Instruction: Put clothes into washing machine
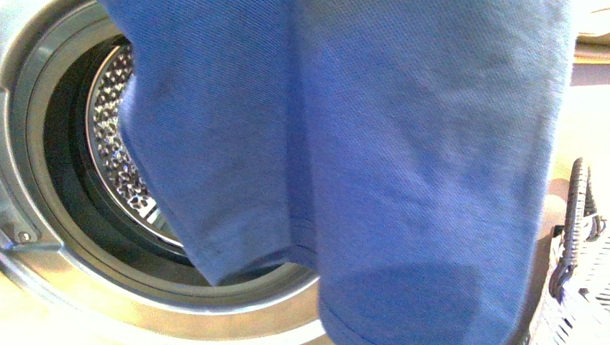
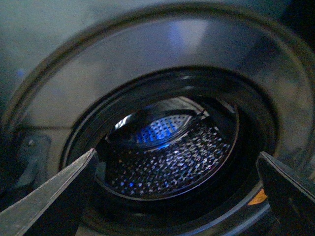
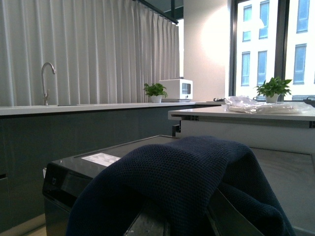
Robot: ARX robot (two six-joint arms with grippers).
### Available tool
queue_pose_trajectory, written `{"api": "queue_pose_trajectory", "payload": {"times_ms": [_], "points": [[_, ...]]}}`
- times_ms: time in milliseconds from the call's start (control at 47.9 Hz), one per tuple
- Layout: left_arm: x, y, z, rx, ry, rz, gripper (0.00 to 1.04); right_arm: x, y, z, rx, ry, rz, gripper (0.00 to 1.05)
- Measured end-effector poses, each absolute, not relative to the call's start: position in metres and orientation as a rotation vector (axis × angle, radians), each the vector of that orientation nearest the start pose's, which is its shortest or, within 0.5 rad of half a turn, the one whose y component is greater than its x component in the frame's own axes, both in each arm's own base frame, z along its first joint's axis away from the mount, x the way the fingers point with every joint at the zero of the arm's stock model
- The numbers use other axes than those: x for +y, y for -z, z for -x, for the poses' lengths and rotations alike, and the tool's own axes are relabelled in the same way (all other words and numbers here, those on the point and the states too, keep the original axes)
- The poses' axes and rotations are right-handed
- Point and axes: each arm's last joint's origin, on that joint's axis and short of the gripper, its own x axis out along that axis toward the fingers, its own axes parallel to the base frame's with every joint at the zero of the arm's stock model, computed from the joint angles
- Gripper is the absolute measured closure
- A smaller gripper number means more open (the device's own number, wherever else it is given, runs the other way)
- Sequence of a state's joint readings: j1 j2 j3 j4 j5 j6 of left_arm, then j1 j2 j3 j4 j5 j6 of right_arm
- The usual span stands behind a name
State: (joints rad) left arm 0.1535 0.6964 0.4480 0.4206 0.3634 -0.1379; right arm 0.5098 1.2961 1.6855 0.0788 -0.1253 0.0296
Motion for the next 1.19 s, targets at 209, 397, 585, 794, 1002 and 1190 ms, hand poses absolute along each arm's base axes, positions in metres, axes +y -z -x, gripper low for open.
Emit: {"api": "queue_pose_trajectory", "payload": {"times_ms": [209, 397, 585, 794, 1002, 1190], "points": [[-0.003, -0.332, -0.169, -0.231, 0.406, 0.067, 0.06, 0.119, -0.55, -0.206, -0.459, -0.63, -0.119, 0.98], [-0.019, -0.36, -0.18, -0.271, 0.536, 0.06, 0.06, 0.119, -0.55, -0.206, -0.459, -0.63, -0.119, 0.98], [-0.032, -0.374, -0.191, -0.283, 0.675, 0.056, 0.06, 0.119, -0.55, -0.206, -0.459, -0.63, -0.119, 0.98], [-0.048, -0.374, -0.205, -0.291, 0.895, 0.05, 0.06, 0.119, -0.55, -0.206, -0.459, -0.63, -0.119, 0.98], [-0.059, -0.382, -0.215, -0.332, 1.005, 0.064, 0.06, 0.119, -0.55, -0.206, -0.459, -0.63, -0.119, 0.98], [-0.071, -0.384, -0.218, -0.358, 1.087, 0.086, 0.06, 0.119, -0.55, -0.206, -0.459, -0.63, -0.119, 0.98]]}}
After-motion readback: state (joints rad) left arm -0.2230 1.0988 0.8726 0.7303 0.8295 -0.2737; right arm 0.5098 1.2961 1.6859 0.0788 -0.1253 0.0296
